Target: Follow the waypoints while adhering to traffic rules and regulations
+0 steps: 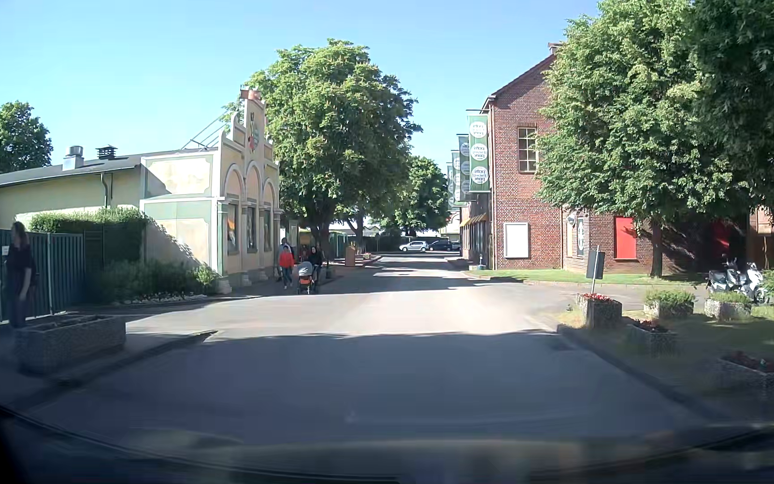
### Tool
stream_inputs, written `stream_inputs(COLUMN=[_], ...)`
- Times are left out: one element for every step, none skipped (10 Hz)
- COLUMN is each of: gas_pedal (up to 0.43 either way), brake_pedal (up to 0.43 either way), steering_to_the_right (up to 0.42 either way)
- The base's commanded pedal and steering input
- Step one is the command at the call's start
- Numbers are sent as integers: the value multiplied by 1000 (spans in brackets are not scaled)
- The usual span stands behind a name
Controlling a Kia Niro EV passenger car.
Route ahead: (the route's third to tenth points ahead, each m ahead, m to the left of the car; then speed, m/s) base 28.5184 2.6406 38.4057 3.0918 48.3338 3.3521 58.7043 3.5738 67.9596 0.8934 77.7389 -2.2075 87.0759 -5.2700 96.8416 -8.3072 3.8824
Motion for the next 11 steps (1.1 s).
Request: stream_inputs(gas_pedal=[0,0,0,0,0,8,8,8,20,39,39], brake_pedal=[6,6,6,6,6,6,6,6,6,6,6], steering_to_the_right=[-4,-3,-4,-3,-3,-3,-2,0,4,6,6])
